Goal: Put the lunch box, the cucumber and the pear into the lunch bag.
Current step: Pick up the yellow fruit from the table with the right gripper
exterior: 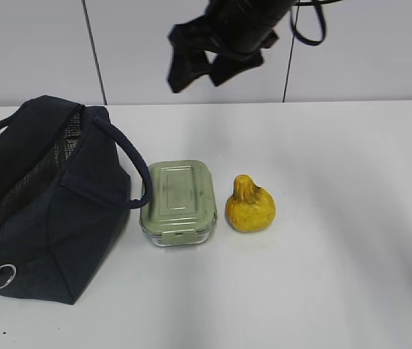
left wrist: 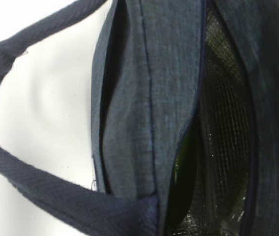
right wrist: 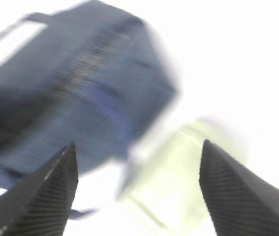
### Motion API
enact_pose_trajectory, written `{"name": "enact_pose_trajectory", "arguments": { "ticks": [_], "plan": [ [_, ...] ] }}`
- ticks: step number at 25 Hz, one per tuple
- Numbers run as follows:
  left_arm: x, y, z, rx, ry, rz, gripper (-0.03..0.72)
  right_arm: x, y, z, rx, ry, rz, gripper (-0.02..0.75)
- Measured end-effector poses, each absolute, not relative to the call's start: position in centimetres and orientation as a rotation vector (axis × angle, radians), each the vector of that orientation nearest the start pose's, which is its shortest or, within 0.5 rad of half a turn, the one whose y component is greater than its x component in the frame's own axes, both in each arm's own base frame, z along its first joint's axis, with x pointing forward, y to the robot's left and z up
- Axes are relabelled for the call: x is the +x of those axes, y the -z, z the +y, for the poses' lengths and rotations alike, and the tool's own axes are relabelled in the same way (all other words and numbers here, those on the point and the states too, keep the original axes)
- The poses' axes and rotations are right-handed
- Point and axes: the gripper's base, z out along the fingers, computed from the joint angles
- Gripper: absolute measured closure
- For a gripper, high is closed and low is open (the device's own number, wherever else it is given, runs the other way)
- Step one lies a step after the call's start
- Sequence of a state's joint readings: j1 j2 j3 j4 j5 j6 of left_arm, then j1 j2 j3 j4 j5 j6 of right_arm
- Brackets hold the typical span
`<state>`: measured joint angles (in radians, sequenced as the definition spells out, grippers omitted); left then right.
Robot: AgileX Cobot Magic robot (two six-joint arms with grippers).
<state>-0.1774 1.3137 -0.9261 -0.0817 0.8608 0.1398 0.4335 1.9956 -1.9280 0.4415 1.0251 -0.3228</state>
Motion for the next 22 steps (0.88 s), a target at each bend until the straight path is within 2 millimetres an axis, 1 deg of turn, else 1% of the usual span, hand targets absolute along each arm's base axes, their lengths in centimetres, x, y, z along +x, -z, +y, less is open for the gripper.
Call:
{"name": "enact_pose_trajectory", "arguments": {
  "ticks": [3, 4, 6, 11, 14, 18, 22],
  "plan": [
    [24.2, -26.9, -4.9, 0.38, 0.107, 2.713, 0.706, 40.4, -31.0, 18.7, -0.732, -0.421, 2.56, 0.146],
    [24.2, -26.9, -4.9, 0.381, 0.107, 2.714, 0.706, 40.8, -30.2, 18.1, -0.711, -0.379, 2.608, 0.146],
    [24.2, -26.9, -4.9, 0.381, 0.107, 2.715, 0.706, 41.2, -28.4, 17.4, -0.694, -0.339, 2.708, 0.146],
    [24.2, -26.9, -4.9, 0.381, 0.107, 2.715, 0.706, 42.3, -23.8, 17.8, -0.679, -0.327, 2.854, 0.147],
    [24.2, -26.9, -4.9, 0.38, 0.107, 2.714, 0.706, 42.6, -22.1, 18.0, -0.654, -0.327, 2.9, 0.148],
    [24.3, -26.9, -4.9, 0.38, 0.107, 2.711, 0.706, 42.4, -21.6, 18.8, -0.675, -0.313, 2.91, 0.154],
    [24.3, -27.0, -4.9, 0.379, 0.107, 2.707, 0.706, 41.7, -21.4, 20.1, -0.746, -0.195, 2.897, 0.168]
  ]
}}
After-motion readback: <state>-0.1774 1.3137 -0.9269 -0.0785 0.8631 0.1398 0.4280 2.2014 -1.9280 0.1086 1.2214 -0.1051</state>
